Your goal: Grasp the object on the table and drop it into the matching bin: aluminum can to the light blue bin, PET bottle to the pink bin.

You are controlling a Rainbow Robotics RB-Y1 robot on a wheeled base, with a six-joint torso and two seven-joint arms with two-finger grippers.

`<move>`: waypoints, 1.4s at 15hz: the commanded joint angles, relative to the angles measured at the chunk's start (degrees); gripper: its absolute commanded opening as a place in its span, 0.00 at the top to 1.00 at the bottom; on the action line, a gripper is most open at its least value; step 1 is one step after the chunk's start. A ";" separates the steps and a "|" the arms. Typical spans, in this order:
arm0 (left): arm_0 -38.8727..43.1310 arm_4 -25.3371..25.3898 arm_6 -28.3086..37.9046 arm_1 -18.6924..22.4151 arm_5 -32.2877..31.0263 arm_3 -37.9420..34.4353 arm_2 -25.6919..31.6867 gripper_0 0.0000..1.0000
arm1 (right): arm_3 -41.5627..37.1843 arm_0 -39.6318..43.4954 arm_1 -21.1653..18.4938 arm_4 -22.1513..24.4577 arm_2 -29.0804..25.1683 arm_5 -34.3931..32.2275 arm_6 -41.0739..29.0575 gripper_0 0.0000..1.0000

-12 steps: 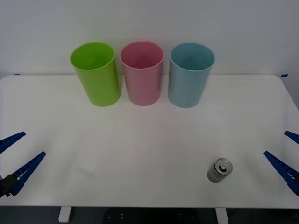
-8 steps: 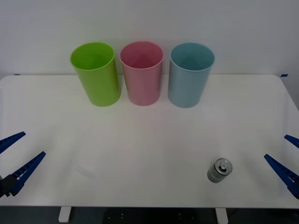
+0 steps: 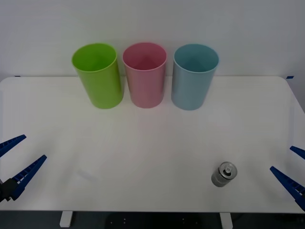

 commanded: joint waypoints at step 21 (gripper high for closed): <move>0.00 0.00 0.00 0.00 0.00 0.00 0.00 0.00 | 14.76 0.76 -1.13 4.21 4.16 -7.63 15.67 0.00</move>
